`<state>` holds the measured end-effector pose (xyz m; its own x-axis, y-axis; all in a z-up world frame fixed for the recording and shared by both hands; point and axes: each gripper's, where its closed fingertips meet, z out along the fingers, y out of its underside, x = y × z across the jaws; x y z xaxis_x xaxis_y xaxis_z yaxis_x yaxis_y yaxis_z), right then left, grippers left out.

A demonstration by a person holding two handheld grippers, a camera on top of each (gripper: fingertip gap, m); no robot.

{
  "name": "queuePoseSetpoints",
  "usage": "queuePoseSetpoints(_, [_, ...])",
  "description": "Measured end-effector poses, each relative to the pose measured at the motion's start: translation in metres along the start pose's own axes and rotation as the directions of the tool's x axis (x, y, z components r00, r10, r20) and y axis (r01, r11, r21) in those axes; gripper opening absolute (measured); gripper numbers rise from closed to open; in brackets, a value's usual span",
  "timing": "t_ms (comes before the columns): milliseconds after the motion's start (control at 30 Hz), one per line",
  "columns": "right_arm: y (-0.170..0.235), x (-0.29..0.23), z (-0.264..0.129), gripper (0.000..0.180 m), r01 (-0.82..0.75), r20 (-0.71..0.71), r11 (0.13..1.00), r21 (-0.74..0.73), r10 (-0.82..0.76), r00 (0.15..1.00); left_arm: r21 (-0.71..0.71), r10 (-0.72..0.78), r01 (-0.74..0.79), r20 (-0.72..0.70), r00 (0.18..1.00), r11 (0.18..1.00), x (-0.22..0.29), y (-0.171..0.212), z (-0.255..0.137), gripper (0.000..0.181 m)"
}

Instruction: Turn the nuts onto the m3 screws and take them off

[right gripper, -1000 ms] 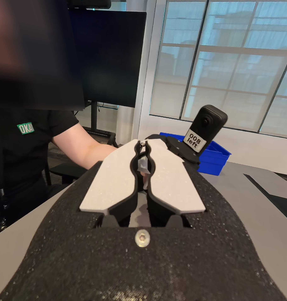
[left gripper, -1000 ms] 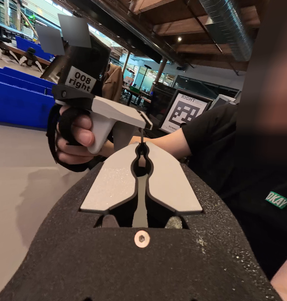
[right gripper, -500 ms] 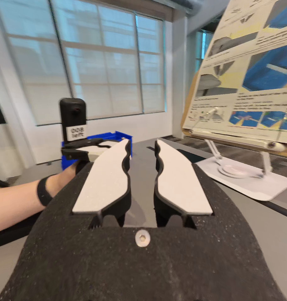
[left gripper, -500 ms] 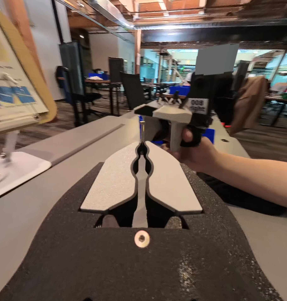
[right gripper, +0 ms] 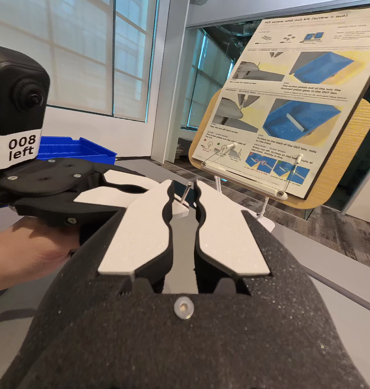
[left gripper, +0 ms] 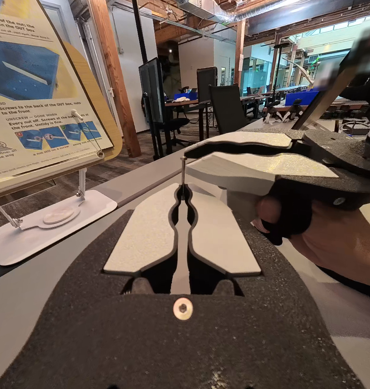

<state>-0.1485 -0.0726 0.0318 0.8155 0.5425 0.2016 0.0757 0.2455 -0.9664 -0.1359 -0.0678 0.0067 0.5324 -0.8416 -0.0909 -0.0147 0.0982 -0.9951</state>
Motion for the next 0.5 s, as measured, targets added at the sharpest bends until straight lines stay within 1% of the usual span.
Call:
queuePoseSetpoints(100, [0.001, 0.0054, -0.001, 0.015, -0.028, -0.023, 1.0, -0.003, 0.028, 0.999, 0.004, -0.005, 0.005, -0.012, 1.0, 1.0, 0.0021, -0.0013, -0.0004, 0.002])
queuePoseSetpoints(233, [0.0004, 0.0077, -0.0019, 0.01, -0.09, 0.003, 0.996, 0.01, 0.09, 0.996, -0.001, 0.014, -0.014, -0.014, 1.0, 1.0, 0.0043, -0.0004, 0.0001, 0.002])
queuePoseSetpoints(333, [0.001, 0.0059, -0.0015, 0.005, -0.107, 0.03, 0.994, 0.005, 0.107, 0.994, -0.004, 0.021, -0.021, -0.023, 1.0, 1.0, 0.0067, 0.0001, 0.0004, 0.002])
queuePoseSetpoints(433, [-0.0016, 0.004, -0.0015, 0.005, -0.123, 0.078, 0.992, 0.01, 0.122, 0.989, 0.006, 0.022, -0.022, -0.04, 0.999, 1.0, 0.0071, -0.0023, -0.0016, 0.002])
queuePoseSetpoints(500, [-0.0073, 0.0012, -0.003, 0.005, -0.162, 0.149, 0.986, 0.035, 0.155, 0.977, 0.029, 0.014, -0.012, -0.079, 0.997, 1.0, 0.0099, -0.0072, -0.0043, 0.002])
